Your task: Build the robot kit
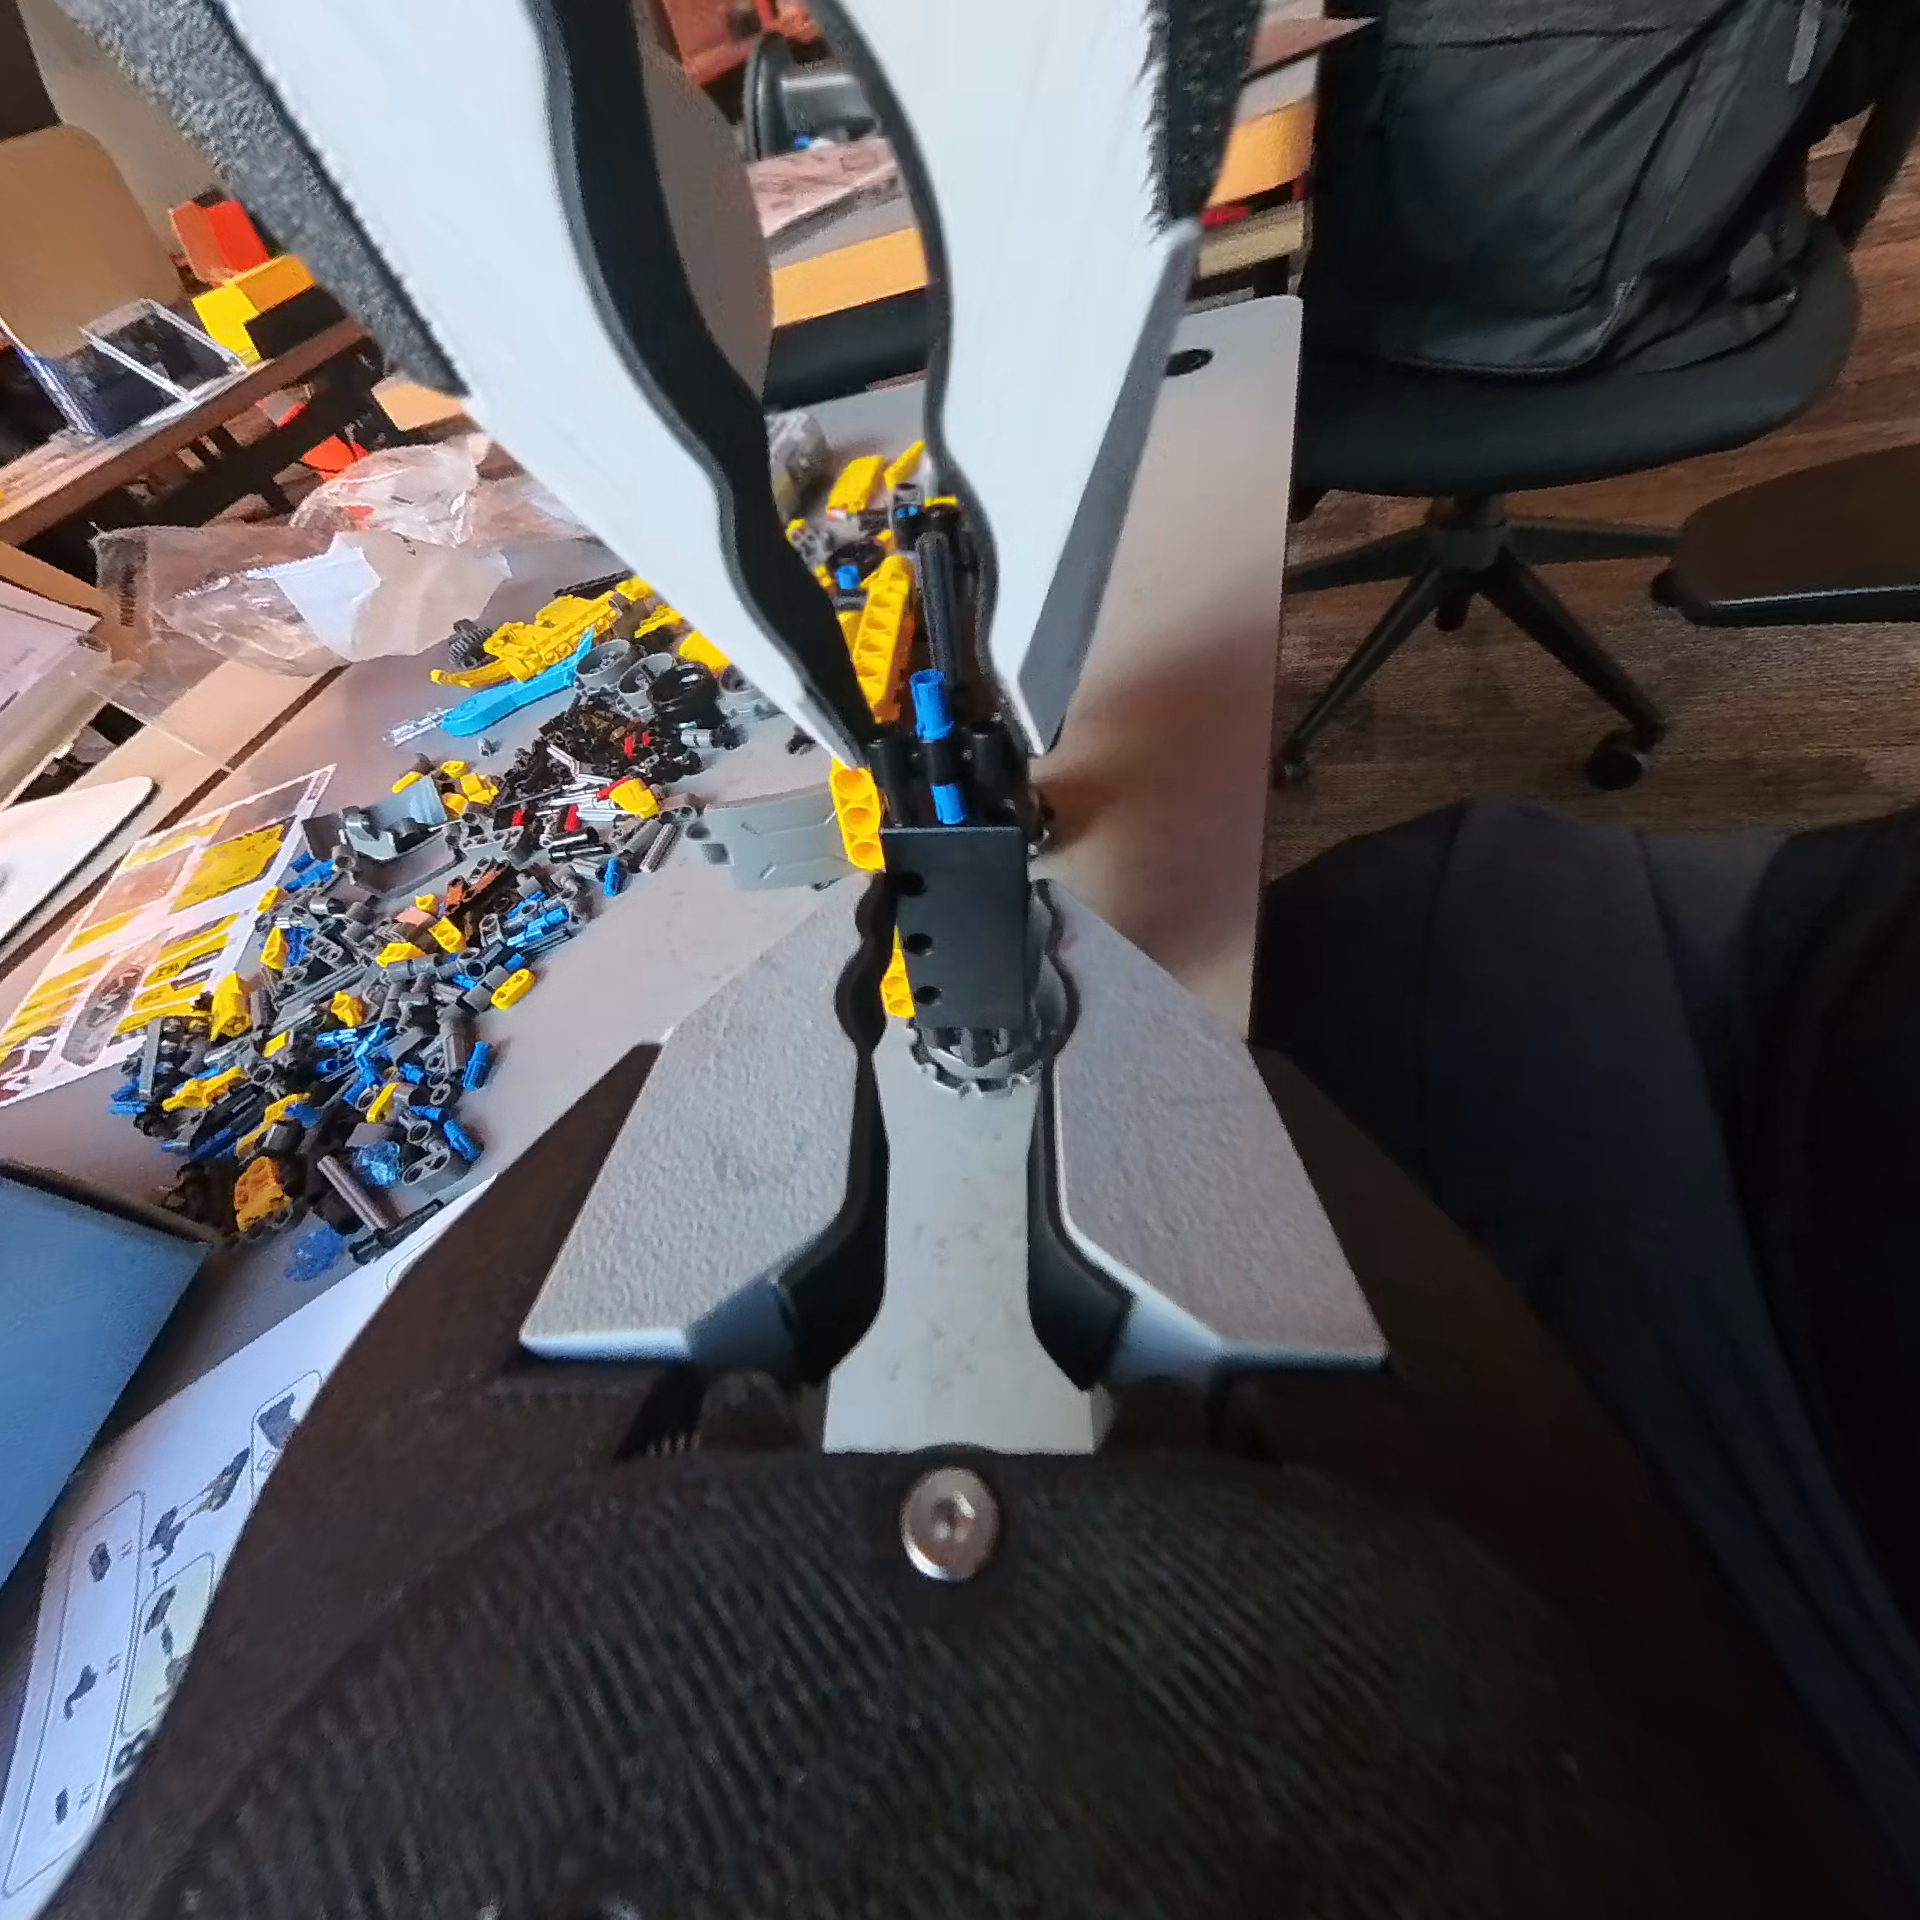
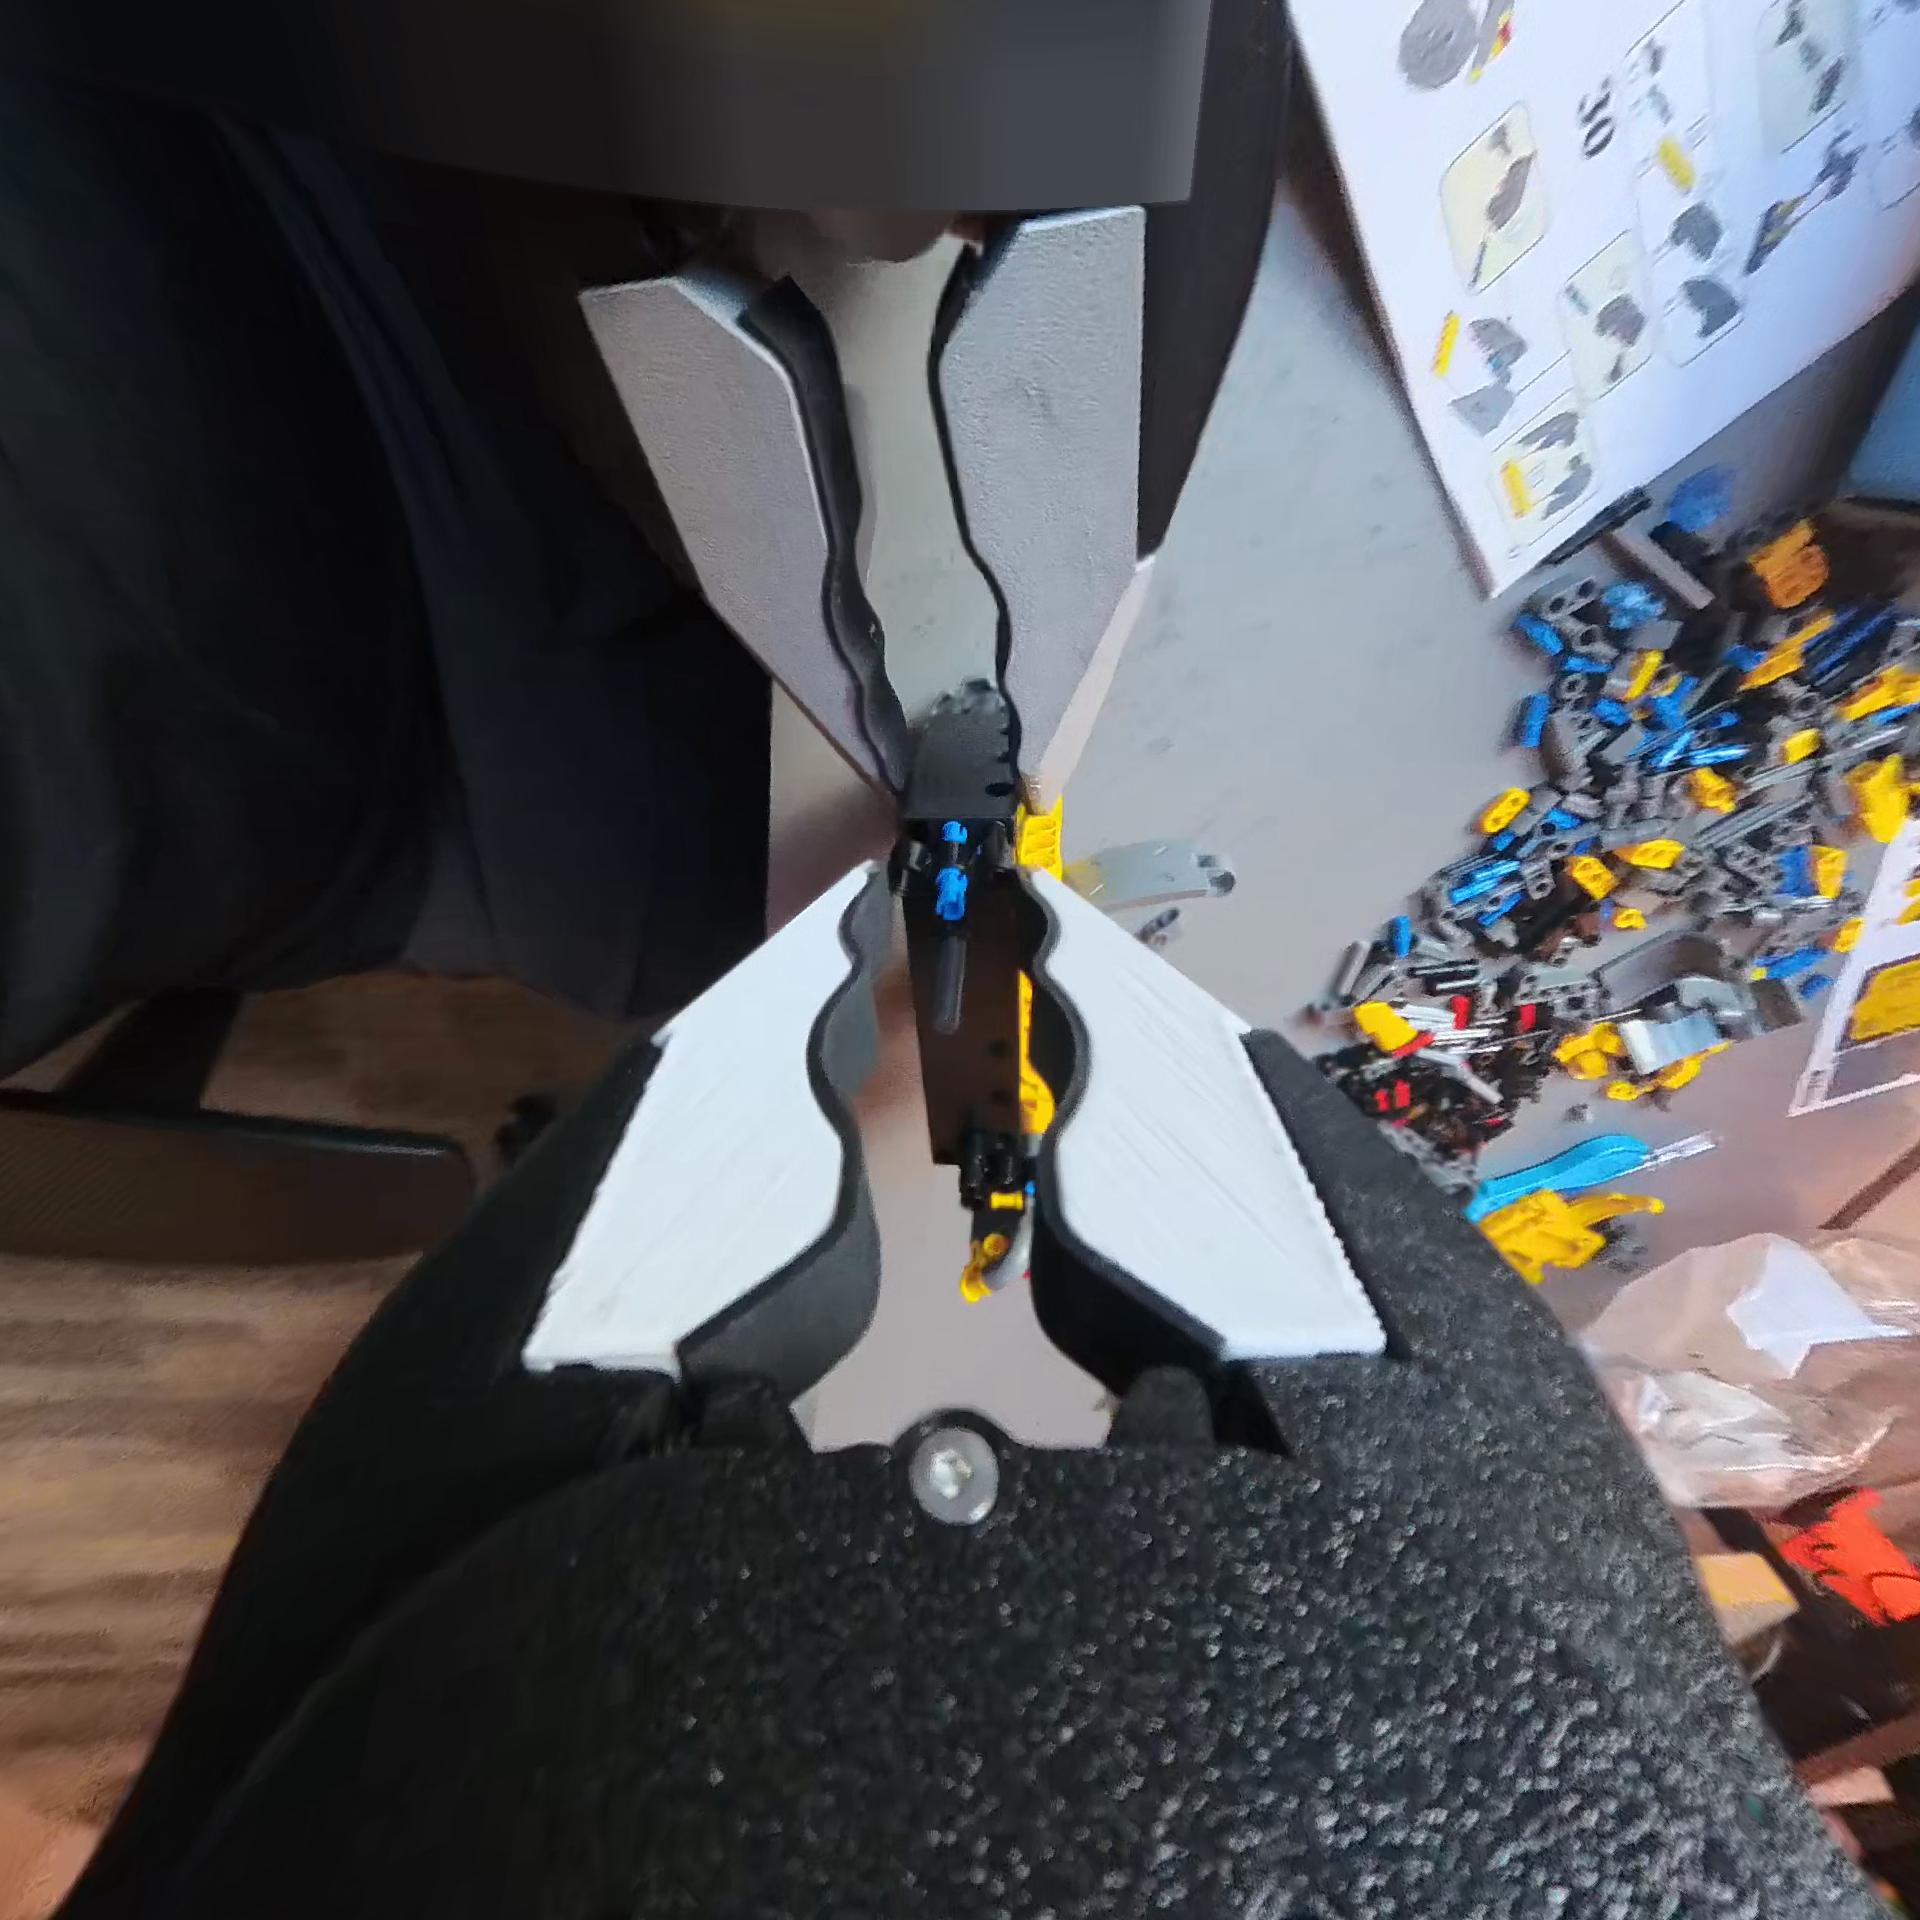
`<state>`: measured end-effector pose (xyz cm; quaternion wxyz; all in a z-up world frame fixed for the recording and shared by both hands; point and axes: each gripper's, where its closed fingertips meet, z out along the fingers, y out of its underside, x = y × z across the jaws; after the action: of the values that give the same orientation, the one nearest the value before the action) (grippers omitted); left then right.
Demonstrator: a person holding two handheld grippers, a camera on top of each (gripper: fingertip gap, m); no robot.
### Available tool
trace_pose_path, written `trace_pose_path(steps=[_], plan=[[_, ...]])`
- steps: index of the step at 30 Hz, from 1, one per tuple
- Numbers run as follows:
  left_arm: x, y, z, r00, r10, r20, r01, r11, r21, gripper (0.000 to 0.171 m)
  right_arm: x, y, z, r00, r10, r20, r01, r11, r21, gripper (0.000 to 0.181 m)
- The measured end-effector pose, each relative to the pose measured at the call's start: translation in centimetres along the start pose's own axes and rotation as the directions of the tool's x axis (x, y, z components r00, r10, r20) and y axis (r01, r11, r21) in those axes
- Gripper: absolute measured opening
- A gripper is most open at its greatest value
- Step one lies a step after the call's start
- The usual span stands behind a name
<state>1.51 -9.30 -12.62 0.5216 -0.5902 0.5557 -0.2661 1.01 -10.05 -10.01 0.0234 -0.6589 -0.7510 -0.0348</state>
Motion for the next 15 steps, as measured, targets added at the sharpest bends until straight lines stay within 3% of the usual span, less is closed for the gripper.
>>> trace_pose_path(steps=[8,11,15], plan=[[0.0,0.5,0.2,0.999,0.029,0.019,-0.028,0.999,-0.023,0.022,0.2,-0.2,0.5,0.994,0.068,0.088,-0.062,0.995,-0.072,0.023],[0.1,0.5,0.3,0.998,0.054,0.029,-0.053,0.998,-0.035,0.021,-0.5,0.1,1.0,0.976,0.125,0.176,-0.110,0.989,-0.094,0.022],[-0.5,0.7,0.2,1.000,0.024,0.019,-0.024,0.999,-0.031,0.021,0.3,-0.2,1.0,0.990,0.090,0.113,-0.079,0.992,-0.097,0.022]])
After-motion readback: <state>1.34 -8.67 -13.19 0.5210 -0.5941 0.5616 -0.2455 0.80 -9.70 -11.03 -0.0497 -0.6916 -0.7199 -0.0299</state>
